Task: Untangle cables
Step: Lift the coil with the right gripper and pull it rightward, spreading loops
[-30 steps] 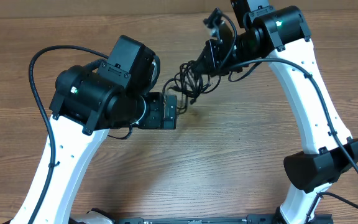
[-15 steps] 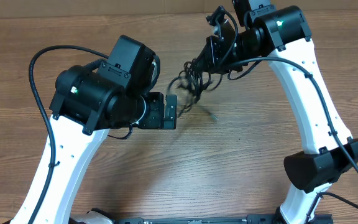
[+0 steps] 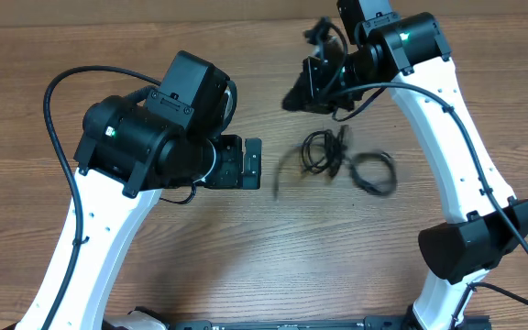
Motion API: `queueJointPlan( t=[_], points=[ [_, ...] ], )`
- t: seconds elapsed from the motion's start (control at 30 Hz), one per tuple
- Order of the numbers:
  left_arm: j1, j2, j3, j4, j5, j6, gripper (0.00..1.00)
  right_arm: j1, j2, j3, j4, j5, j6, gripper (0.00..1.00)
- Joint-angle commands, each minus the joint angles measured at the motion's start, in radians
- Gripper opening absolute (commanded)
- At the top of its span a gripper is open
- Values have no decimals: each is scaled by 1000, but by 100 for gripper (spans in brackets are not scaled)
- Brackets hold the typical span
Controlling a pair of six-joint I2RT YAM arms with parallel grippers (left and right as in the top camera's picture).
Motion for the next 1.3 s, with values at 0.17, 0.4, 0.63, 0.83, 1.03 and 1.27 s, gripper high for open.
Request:
queueJointPlan(
  t=[0.17, 0.4, 0.63, 0.83, 1.03, 1.27],
  points=[
    [-2, 6, 2, -6, -10, 15, 100, -2, 2, 0, -29, 305, 127, 19],
    [-1, 6, 2, -6, -11, 15, 100, -37, 2, 0, -134, 755, 302, 66],
    [-2, 6, 2, -6, -11, 15, 99, -116, 3, -110, -140, 742, 292, 81],
    [-2, 6, 2, -1, -11, 15, 100, -130, 3, -326, -15, 668, 237, 81],
    [-2, 6, 2, -7, -10, 15, 100, -130, 3, -486, 123, 596, 237, 50],
    [-2, 6, 2, -7, -11, 15, 99, -129, 3, -500, 164, 521, 204, 25]
  ],
)
